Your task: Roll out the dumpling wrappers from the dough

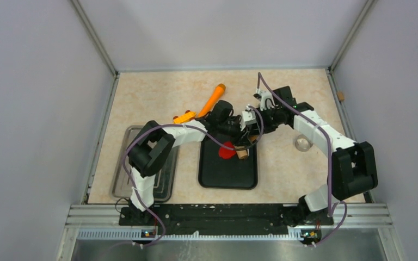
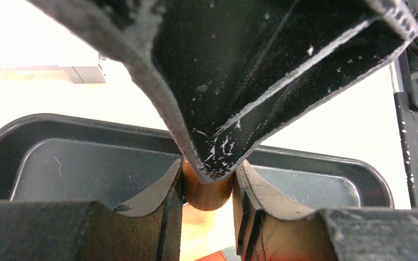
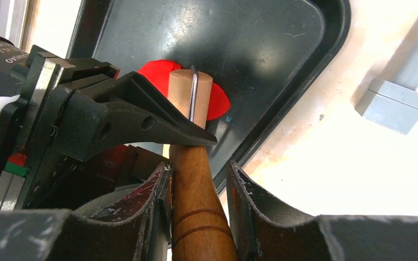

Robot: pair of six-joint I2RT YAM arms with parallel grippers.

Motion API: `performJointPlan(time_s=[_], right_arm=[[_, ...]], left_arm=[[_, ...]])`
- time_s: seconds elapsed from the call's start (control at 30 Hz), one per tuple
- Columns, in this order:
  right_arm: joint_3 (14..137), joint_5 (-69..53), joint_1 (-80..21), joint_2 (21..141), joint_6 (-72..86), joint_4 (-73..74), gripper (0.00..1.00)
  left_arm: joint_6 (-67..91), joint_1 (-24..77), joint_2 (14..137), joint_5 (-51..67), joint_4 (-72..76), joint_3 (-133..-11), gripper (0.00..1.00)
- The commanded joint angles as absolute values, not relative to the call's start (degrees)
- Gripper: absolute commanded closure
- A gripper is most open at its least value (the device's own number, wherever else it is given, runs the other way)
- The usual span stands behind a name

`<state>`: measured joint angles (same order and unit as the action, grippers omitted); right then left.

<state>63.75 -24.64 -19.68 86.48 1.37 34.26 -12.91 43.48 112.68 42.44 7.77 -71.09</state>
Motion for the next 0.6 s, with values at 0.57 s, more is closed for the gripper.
performJointPlan(time_s=[0.57], right_arm=[[75.6,-24.4,-18.9,85.8,-6.2,45.5,1.00]], left_arm=[[-9.7,43.7,116.1,35.6,1.5,-85.4,1.00]])
